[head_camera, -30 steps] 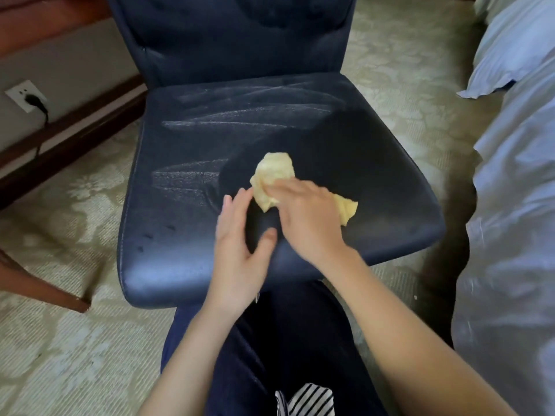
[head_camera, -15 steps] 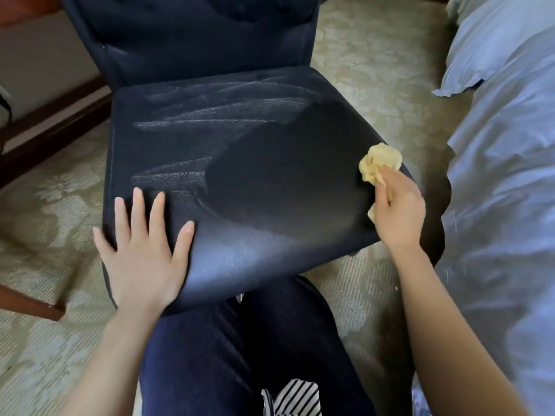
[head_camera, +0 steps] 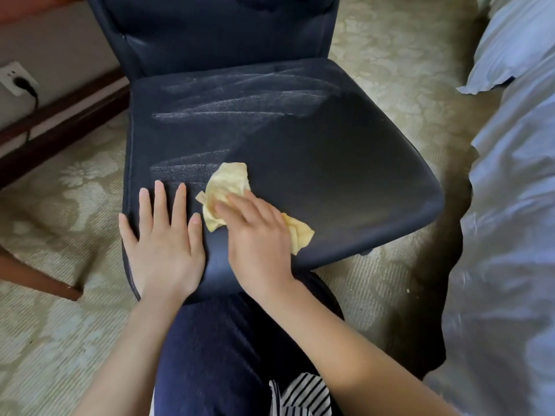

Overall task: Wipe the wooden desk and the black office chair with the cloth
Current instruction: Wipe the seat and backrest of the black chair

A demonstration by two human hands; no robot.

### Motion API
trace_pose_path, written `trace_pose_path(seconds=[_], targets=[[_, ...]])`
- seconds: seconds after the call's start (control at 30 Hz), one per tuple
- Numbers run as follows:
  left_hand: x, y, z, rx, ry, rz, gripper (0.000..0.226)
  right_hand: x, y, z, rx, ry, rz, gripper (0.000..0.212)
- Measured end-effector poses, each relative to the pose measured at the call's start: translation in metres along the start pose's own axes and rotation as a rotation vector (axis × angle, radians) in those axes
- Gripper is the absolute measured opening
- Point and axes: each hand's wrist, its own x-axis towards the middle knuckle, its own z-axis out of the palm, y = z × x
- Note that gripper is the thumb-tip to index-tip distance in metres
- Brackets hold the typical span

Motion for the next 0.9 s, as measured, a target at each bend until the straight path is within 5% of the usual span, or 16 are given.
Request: trace_pose_path(seconds=[0.23, 0.47, 0.77, 0.9], targets=[[0.001, -0.005, -0.001, 0.003, 0.009, 0.008, 0.064, -0.045, 0.054, -0.011, 0.021, 0.072, -0.244, 0.037], [0.002, -0.005, 0.002, 0.004, 0.011, -0.018, 0.063, -0.059, 0.164, -0.053, -0.037, 0.126, 0.049, 0.036], [-0.001, -0.002, 0.004, -0.019, 0.029, -0.024, 0.062, -0.017, 0.221, -0.069, 0.166, 0.446, 0.796, 0.035], [-0.001, 0.002, 0.004, -0.012, 0.040, -0.032, 0.062, -0.024, 0.176, -0.047, 0.133, 0.552, 0.764, 0.035]])
